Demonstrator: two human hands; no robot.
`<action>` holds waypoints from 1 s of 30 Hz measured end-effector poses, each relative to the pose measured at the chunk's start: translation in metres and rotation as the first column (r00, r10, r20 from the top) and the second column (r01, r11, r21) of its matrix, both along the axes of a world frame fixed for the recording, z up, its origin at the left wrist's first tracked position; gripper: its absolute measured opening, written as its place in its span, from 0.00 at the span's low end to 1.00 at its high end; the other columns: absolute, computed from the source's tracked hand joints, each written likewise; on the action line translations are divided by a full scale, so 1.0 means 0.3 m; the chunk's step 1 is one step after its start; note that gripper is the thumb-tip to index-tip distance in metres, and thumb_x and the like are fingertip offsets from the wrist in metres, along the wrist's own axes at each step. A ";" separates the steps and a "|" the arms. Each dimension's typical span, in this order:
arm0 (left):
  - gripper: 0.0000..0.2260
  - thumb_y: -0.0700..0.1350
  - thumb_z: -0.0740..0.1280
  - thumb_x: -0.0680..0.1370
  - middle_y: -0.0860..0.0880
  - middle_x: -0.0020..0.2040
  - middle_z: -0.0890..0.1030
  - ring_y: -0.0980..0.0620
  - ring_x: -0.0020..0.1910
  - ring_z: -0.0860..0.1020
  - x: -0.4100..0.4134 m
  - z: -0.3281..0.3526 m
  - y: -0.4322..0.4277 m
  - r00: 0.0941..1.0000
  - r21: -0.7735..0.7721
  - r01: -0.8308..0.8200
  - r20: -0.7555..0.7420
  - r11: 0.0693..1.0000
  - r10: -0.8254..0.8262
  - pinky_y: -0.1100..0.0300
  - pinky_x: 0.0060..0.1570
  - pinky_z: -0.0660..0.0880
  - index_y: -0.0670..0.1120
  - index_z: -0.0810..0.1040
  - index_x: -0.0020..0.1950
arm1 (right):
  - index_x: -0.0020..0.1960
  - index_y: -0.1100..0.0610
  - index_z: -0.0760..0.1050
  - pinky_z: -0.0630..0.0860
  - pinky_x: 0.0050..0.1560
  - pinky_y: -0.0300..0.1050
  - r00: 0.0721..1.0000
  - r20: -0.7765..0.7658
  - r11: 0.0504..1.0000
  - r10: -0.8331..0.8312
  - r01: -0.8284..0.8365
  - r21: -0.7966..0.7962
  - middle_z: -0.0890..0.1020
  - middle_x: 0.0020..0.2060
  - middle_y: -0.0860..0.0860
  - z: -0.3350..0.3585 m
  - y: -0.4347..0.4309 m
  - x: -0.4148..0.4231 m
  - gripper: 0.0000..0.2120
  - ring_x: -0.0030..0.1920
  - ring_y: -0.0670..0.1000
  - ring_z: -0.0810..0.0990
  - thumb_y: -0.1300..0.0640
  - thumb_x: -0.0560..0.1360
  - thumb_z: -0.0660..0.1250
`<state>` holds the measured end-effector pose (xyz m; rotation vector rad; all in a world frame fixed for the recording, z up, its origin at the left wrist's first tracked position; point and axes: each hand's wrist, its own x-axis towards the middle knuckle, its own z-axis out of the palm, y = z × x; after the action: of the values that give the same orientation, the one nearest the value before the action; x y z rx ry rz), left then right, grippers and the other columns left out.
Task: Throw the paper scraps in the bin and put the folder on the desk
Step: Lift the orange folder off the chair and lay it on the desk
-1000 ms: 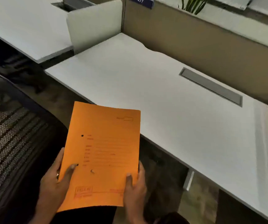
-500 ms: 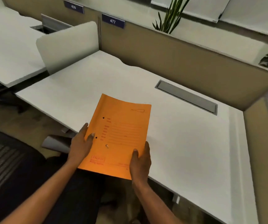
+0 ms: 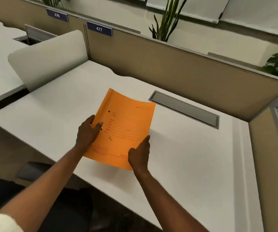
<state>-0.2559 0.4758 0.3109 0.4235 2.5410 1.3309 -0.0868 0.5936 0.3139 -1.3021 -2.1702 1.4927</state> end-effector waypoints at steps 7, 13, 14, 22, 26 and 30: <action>0.31 0.65 0.62 0.74 0.43 0.62 0.81 0.39 0.60 0.80 -0.345 0.011 0.230 0.993 -0.077 0.105 -0.050 0.992 -0.109 0.45 0.59 0.75 0.44 0.75 0.66 | 0.83 0.58 0.41 0.65 0.72 0.49 0.997 -0.021 0.997 -0.079 0.078 -0.022 0.61 0.78 0.57 -0.037 0.216 -0.309 0.39 0.75 0.58 0.64 0.68 0.79 0.58; 0.46 0.67 0.64 0.70 0.40 0.77 0.69 0.37 0.75 0.69 -0.717 -0.116 0.442 0.974 -0.207 0.213 -0.030 0.955 -0.224 0.39 0.74 0.66 0.43 0.60 0.81 | 0.82 0.61 0.42 0.67 0.68 0.44 0.995 0.010 0.995 -0.098 0.098 0.006 0.55 0.78 0.57 -0.101 0.376 -0.600 0.40 0.73 0.58 0.68 0.71 0.78 0.59; 0.46 0.67 0.65 0.69 0.40 0.77 0.69 0.37 0.74 0.70 -0.788 -0.137 0.497 0.967 -0.222 0.238 -0.032 0.945 -0.251 0.38 0.73 0.67 0.43 0.60 0.81 | 0.82 0.61 0.42 0.68 0.67 0.43 0.996 0.007 0.995 -0.089 0.089 0.033 0.55 0.78 0.57 -0.114 0.418 -0.658 0.40 0.72 0.58 0.69 0.71 0.78 0.60; 0.50 0.66 0.76 0.68 0.43 0.81 0.62 0.39 0.78 0.64 -1.116 -0.325 0.730 0.941 -0.261 0.315 -0.039 0.912 -0.337 0.39 0.75 0.63 0.46 0.59 0.81 | 0.82 0.62 0.39 0.65 0.73 0.48 0.996 0.067 0.994 -0.050 0.043 0.101 0.51 0.80 0.57 -0.212 0.646 -0.958 0.43 0.77 0.59 0.63 0.71 0.77 0.63; 0.57 0.73 0.72 0.64 0.50 0.85 0.44 0.43 0.84 0.46 -1.180 -0.416 0.811 0.833 -0.459 0.523 0.099 0.718 -0.544 0.41 0.81 0.50 0.52 0.49 0.84 | 0.82 0.58 0.37 0.53 0.79 0.54 0.963 0.262 0.969 0.065 -0.123 0.212 0.36 0.81 0.57 -0.283 0.758 -1.032 0.50 0.81 0.64 0.46 0.60 0.77 0.72; 0.59 0.80 0.65 0.62 0.47 0.84 0.40 0.42 0.83 0.39 -1.172 -0.519 0.852 0.734 -0.597 0.555 0.025 0.579 -0.678 0.38 0.80 0.42 0.55 0.45 0.84 | 0.83 0.57 0.45 0.44 0.81 0.60 0.837 0.442 0.843 0.323 -0.467 0.268 0.37 0.81 0.59 -0.402 0.751 -1.064 0.45 0.81 0.64 0.38 0.42 0.78 0.67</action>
<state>-0.6073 0.7313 0.1552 1.2267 2.3935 0.2389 -0.4060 0.8190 0.1934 -1.1171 -2.9528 0.9046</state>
